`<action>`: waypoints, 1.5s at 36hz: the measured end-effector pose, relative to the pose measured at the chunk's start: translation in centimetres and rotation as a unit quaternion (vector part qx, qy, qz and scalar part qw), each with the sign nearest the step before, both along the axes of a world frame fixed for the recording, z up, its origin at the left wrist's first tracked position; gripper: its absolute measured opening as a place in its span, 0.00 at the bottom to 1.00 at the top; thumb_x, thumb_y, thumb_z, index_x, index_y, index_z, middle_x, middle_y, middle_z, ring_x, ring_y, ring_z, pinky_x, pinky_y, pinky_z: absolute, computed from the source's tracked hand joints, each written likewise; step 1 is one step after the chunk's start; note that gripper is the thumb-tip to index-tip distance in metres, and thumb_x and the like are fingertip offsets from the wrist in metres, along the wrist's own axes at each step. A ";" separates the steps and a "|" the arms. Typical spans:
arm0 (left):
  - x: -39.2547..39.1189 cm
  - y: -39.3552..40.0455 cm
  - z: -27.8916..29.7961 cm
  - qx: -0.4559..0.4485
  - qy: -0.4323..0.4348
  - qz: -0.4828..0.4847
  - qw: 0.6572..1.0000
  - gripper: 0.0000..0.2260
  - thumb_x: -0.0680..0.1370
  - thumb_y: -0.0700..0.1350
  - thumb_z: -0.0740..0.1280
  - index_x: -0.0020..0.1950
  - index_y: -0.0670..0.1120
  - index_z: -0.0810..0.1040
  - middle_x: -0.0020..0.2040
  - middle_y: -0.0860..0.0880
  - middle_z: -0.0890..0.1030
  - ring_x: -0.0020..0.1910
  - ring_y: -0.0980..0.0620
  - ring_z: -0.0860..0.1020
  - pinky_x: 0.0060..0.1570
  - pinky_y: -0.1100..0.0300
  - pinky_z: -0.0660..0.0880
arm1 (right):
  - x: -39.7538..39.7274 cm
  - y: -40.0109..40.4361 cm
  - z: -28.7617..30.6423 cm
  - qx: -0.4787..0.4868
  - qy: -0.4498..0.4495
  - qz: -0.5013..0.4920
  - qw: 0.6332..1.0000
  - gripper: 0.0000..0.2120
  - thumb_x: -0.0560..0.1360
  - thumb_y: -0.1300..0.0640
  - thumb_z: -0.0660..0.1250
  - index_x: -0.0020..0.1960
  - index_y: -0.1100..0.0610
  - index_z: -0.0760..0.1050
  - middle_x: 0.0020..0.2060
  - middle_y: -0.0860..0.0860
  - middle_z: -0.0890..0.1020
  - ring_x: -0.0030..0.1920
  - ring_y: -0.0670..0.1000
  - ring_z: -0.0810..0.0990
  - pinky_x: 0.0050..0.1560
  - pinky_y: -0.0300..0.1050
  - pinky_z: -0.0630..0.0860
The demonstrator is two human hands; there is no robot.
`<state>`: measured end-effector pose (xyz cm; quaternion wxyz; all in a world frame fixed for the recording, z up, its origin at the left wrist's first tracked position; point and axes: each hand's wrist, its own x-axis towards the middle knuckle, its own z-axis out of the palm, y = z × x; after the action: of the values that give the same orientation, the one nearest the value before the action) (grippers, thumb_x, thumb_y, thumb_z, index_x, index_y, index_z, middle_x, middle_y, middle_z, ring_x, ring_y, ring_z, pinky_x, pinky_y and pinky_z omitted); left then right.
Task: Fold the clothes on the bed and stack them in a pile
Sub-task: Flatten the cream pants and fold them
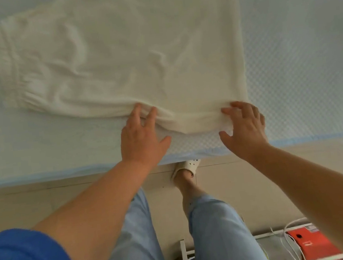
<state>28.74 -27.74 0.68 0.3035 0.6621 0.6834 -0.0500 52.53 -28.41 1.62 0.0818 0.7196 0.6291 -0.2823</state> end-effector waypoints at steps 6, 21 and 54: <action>3.2 -0.3 -0.3 0.007 0.045 0.082 0.996 0.36 0.66 0.63 0.71 0.70 0.51 0.65 0.75 0.42 0.55 0.69 0.41 0.60 0.63 0.49 0.60 | 2.2 -0.5 -0.4 0.002 0.111 -0.231 0.967 0.24 0.73 0.53 0.67 0.66 0.54 0.66 0.64 0.50 0.65 0.65 0.52 0.65 0.61 0.41 0.61; 5.5 -0.5 -0.6 0.114 -0.020 0.065 0.991 0.19 0.65 0.49 0.74 0.53 0.45 0.77 0.54 0.42 0.73 0.48 0.41 0.75 0.45 0.54 0.70 | 4.0 3.3 -1.6 -0.084 0.286 -0.448 0.843 0.04 0.72 0.56 0.69 0.41 0.51 0.74 0.44 0.49 0.79 0.48 0.52 0.79 0.49 0.50 0.79; 6.6 -2.6 0.7 0.119 -0.102 0.203 0.967 0.05 0.69 0.33 0.66 0.44 0.40 0.77 0.36 0.48 0.72 0.36 0.53 0.69 0.35 0.66 0.61 | 3.9 2.2 -1.6 -0.036 0.313 -0.453 0.834 0.05 0.75 0.57 0.67 0.50 0.54 0.73 0.45 0.47 0.78 0.44 0.47 0.79 0.38 0.39 0.77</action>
<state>35.34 -30.39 1.33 0.2948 0.5427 0.7696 0.1621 56.45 -26.25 0.03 -0.2307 0.7941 0.2138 -0.5201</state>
